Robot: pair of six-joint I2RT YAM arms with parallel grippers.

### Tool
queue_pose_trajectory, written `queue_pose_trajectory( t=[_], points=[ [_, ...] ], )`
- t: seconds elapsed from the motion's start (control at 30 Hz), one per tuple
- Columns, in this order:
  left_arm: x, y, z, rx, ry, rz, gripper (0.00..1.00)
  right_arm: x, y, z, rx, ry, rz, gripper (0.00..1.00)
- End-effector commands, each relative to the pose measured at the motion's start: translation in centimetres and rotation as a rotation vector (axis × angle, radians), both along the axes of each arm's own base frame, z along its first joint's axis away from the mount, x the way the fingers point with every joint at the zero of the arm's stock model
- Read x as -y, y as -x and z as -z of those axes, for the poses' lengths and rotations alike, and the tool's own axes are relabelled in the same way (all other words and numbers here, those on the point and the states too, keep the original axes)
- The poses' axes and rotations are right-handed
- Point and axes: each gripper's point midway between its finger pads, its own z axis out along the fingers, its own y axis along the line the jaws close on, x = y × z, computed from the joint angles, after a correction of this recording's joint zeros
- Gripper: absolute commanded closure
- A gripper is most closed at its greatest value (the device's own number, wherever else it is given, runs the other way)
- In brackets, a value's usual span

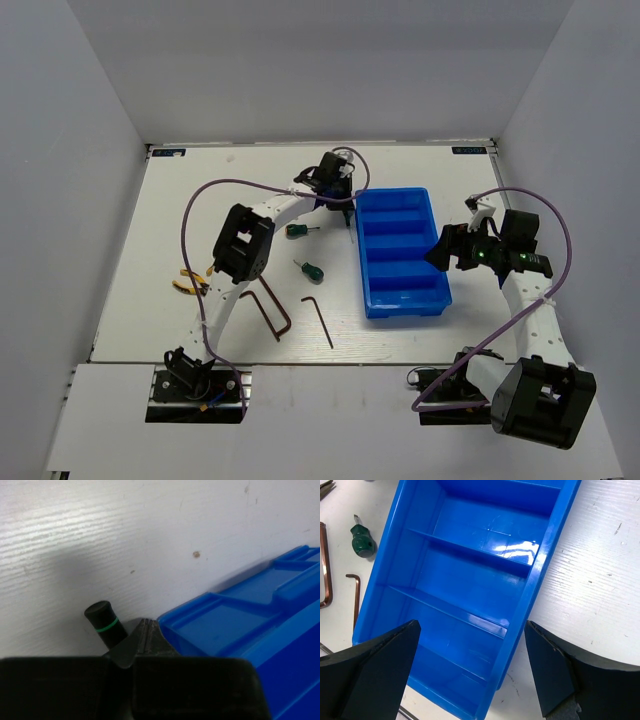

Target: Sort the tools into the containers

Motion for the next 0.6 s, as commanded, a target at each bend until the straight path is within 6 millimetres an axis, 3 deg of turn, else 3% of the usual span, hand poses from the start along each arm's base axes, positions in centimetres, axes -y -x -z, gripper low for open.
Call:
queue_pose_trajectory(
  t=[0.0, 0.03, 0.07, 0.2, 0.37, 0.57],
  points=[
    [-1.7, 0.6, 0.6, -0.015, -0.058, -0.02, 1.0, -0.1, -0.4, -1.9, 0.055, -0.006, -0.011, 0.09],
    [-2.1, 1.2, 1.2, -0.026, -0.066, -0.02, 1.0, 0.0, -0.5, -1.9, 0.055, -0.005, -0.007, 0.09],
    [-2.0, 1.1, -0.6, 0.009, -0.053, -0.012, 1.0, 0.0, -0.4, -1.8, 0.051, -0.007, -0.008, 0.09],
    [-2.4, 0.3, -3.3, 0.081, -0.052, -0.023, 1.0, -0.1, -0.4, -1.9, 0.056, -0.012, -0.014, 0.09],
    [-3.1, -0.1, -5.2, 0.106, -0.065, -0.023, 1.0, -0.1, -0.4, -1.8, 0.053, -0.014, -0.013, 0.09],
    [-3.7, -0.4, -11.0, 0.22, -0.042, -0.035, 0.96, -0.1, -0.4, -1.8, 0.053, -0.018, -0.015, 0.09]
  ],
)
